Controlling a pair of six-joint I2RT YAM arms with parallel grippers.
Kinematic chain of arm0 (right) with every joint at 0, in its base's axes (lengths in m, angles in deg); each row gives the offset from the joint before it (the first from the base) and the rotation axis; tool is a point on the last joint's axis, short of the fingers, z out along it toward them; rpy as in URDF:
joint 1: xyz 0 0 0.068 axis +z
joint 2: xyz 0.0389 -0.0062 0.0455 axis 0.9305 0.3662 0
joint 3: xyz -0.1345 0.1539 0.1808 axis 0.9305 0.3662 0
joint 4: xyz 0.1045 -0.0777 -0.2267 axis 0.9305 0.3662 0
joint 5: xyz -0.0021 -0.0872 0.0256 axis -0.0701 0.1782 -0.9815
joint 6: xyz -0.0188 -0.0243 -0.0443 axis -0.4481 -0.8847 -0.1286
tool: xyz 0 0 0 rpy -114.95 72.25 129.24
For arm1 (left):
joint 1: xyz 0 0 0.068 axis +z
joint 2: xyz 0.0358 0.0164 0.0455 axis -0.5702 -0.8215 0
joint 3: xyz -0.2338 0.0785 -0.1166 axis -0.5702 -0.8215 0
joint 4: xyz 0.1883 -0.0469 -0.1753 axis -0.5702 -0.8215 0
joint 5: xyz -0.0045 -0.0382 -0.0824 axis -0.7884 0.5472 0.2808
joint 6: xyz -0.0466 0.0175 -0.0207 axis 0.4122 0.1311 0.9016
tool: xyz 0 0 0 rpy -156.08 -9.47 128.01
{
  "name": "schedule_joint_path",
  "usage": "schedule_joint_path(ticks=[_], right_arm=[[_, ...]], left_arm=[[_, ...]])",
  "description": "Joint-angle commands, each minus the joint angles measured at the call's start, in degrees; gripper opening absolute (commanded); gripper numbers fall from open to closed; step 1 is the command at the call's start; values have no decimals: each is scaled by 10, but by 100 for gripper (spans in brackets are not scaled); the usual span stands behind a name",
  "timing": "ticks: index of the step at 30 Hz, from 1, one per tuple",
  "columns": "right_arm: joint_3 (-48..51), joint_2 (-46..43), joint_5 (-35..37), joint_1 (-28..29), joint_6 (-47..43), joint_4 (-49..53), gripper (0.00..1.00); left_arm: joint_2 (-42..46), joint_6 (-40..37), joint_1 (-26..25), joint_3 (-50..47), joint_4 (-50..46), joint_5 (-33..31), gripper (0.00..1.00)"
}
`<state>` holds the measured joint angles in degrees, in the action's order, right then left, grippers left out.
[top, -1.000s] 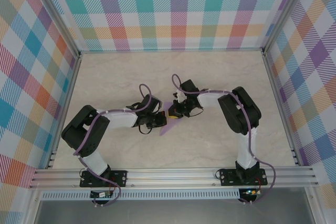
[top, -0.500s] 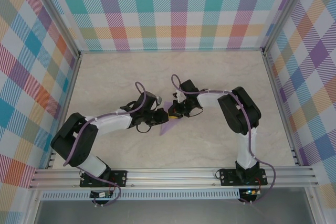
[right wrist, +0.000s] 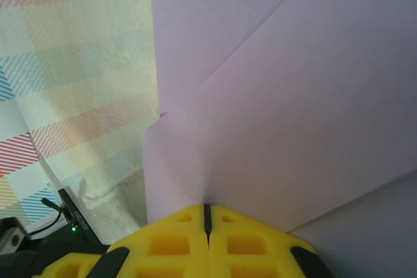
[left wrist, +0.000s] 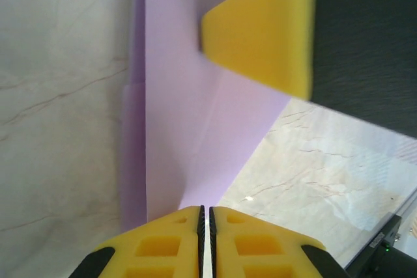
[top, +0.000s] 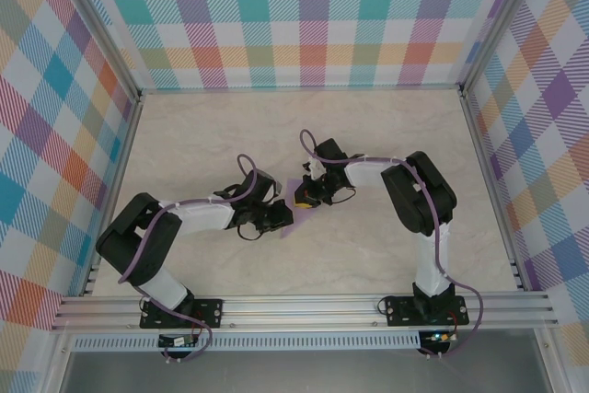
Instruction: Fold a paper plane with a square sheet of paper (pick it up from the middle)
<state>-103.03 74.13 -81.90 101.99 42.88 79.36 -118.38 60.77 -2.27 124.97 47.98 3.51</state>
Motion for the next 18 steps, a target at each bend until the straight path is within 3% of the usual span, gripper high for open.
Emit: schedule_joint_path(ticks=[1, 18], right_arm=[[8, 44, 69, 1, -15, 42, 0], [12, 51, 73, 1, -15, 47, 0]], left_arm=[[-10, 7, -3, -11, -18, 7, 12], [-10, 12, -3, -42, -15, -7, 11]])
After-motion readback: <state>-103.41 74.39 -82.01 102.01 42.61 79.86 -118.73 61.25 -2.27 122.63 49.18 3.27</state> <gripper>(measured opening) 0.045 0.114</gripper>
